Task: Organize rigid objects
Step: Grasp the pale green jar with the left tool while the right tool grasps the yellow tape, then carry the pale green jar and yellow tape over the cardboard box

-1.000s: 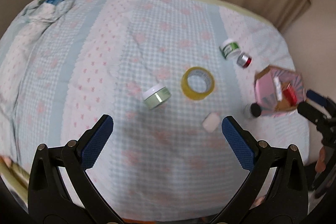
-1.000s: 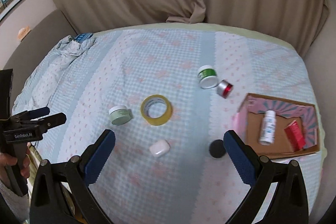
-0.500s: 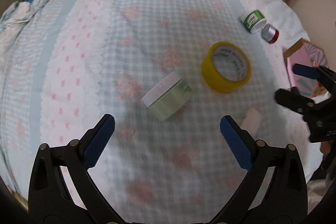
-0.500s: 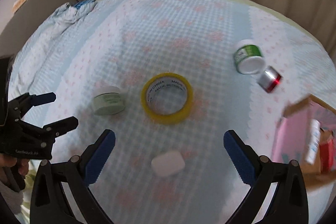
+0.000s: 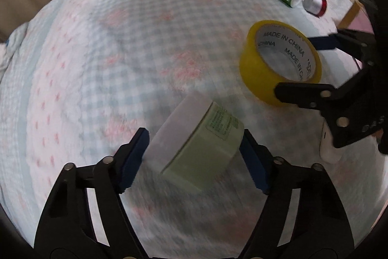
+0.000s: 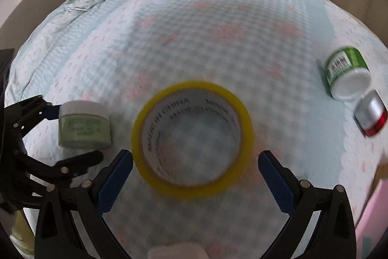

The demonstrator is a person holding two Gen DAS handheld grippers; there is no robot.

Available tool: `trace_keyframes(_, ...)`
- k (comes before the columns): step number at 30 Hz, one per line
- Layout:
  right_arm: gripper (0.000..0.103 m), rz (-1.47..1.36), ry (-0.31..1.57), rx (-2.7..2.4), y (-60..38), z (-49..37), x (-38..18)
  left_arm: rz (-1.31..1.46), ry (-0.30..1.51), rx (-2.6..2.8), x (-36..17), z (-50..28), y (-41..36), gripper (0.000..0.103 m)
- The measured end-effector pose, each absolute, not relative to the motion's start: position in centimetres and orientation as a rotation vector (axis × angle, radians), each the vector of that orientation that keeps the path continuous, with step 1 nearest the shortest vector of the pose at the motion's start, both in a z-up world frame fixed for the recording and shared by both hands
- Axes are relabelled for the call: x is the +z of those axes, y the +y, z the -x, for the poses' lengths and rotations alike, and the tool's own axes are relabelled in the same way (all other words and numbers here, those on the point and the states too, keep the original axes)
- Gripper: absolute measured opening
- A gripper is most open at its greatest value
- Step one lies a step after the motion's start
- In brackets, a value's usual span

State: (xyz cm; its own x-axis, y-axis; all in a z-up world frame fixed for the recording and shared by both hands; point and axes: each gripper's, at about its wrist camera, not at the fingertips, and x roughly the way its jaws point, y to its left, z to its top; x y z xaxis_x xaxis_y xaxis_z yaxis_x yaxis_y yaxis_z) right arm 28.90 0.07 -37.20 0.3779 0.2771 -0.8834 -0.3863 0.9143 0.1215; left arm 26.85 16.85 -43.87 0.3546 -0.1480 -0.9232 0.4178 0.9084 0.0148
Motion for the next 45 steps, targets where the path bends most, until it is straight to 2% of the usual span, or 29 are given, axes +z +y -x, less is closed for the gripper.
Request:
trace_keyframes(2, 0.103, 0.133, 1.105, 0.44, 0.6, -29.2, -37.5, -0.282, 1.153, -0.394, -44.0, -27.0, 16.8, 0.066)
trace_keyframes(4, 0.103, 0.146, 1.101, 0.442, 1.1, -29.6, -38.0, -0.312, 1.159, -0.41, -44.2, -27.4, 16.6, 0.056)
trace_keyframes(7, 0.103, 0.138, 1.102, 0.439, 1.2, -30.2, -38.5, -0.307, 1.165, -0.439, -44.3, -27.6, 16.5, 0.046)
trace_keyframes(21, 0.1, 0.114, 1.109, 0.418, 1.4, -31.0, -37.8, -0.114, 1.213, -0.377, -43.4, -28.1, 18.7, 0.043)
trace_keyframes(30, 0.1, 0.054, 1.101, 0.367, 0.7, -30.0, -35.8, 0.003, 1.195, -0.34, -41.0, -27.9, 20.3, 0.042)
trace_keyframes(36, 0.1, 0.014, 1.075, 0.327, -0.2, -28.4, -32.1, 0.045, 1.158, -0.337, -37.2, -27.2, 20.3, 0.041)
trace_keyframes(45, 0.1, -0.034, 1.032, 0.262, -1.9, -24.6, -22.8, 0.069, 1.09, -0.375, -27.5, -25.5, 18.5, 0.04)
